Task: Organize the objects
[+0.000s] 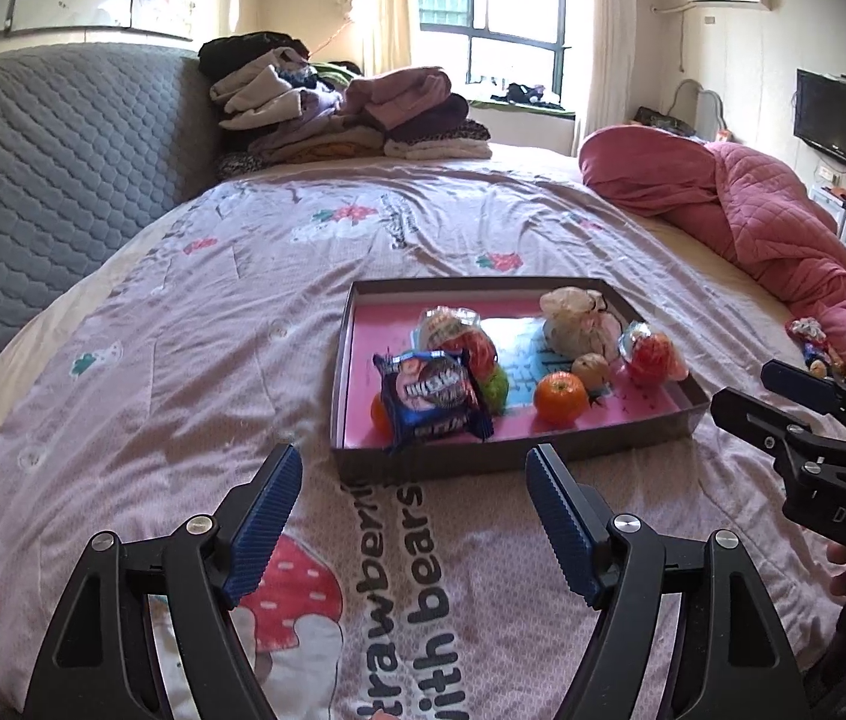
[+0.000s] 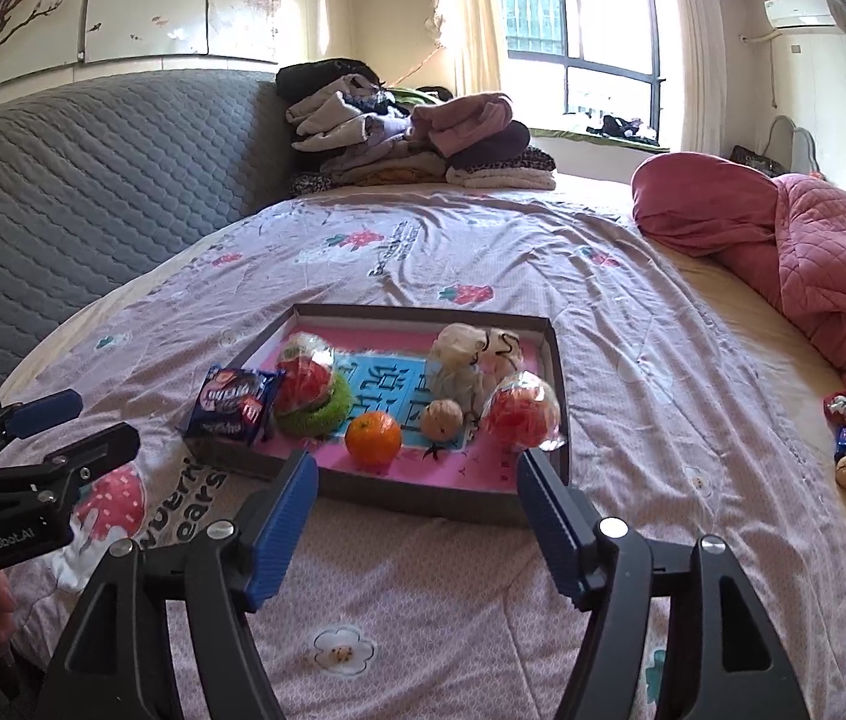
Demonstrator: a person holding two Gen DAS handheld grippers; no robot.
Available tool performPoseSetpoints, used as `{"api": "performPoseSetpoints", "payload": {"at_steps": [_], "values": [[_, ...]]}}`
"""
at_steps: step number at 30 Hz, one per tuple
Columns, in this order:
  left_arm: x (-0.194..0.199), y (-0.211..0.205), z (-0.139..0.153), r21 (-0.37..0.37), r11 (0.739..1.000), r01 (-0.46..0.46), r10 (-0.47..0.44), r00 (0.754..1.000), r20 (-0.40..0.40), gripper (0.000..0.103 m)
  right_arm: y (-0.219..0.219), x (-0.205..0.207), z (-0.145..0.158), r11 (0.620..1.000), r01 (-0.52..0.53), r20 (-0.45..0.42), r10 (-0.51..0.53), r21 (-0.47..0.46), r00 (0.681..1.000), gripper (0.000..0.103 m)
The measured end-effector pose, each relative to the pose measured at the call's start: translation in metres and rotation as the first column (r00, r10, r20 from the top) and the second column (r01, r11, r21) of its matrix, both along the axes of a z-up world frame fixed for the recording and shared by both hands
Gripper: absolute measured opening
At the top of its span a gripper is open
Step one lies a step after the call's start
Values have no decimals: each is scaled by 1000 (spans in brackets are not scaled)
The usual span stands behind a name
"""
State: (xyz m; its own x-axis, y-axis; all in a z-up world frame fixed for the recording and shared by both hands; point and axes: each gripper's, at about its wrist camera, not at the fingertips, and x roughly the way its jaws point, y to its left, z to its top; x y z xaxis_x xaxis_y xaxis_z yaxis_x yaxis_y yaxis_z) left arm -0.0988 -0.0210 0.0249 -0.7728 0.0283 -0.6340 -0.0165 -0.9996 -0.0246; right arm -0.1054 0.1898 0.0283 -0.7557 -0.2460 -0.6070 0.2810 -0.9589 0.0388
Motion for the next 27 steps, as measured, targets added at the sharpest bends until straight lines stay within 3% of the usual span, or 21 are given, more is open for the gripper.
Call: {"api": "performPoseSetpoints", "payload": {"at_steps": [27], "values": [[10, 17, -34, -27, 1000, -10, 12, 999, 52, 78, 4, 9, -42, 998, 58, 33, -58, 23, 998, 69]]}}
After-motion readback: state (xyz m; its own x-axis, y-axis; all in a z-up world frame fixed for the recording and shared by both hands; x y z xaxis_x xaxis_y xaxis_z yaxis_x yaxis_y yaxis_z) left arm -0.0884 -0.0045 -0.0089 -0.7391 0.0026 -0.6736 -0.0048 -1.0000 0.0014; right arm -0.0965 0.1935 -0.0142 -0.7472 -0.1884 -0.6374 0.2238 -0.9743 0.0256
